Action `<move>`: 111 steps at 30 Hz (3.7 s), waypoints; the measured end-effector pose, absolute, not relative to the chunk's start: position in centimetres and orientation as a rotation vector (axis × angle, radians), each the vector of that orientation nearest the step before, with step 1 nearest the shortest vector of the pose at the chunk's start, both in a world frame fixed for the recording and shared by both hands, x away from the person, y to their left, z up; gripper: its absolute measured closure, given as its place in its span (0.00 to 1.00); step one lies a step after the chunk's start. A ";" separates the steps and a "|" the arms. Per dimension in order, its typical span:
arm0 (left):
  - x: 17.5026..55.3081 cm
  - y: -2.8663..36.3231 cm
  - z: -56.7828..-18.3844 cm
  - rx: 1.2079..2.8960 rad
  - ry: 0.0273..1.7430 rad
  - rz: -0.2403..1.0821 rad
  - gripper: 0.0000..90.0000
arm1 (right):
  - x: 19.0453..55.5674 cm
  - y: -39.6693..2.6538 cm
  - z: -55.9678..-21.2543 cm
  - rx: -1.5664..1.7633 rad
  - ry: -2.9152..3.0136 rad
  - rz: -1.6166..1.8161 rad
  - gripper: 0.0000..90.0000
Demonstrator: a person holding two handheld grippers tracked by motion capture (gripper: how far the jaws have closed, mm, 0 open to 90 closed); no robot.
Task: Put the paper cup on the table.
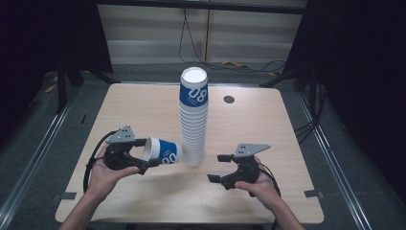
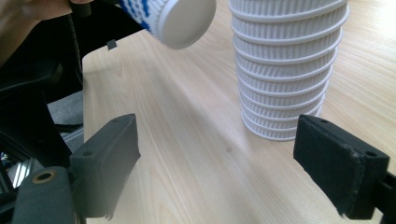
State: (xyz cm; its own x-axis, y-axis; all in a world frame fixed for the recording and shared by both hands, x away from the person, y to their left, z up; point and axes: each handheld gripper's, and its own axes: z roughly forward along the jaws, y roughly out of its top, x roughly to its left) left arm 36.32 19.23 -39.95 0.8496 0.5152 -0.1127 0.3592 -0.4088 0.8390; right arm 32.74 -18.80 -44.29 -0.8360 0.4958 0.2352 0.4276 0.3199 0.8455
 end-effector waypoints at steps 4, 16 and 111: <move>36.7 20.3 -39.5 2.054 0.685 0.249 0.17 | 32.8 -18.9 -44.3 0.883 2.487 1.562 0.16; 38.1 22.2 -38.0 2.146 0.756 0.331 0.17 | 33.2 -19.8 -44.7 0.921 2.466 1.563 0.16; 43.2 22.8 -45.8 2.368 0.987 0.398 0.18 | 32.8 -19.5 -44.5 0.909 2.488 1.559 0.16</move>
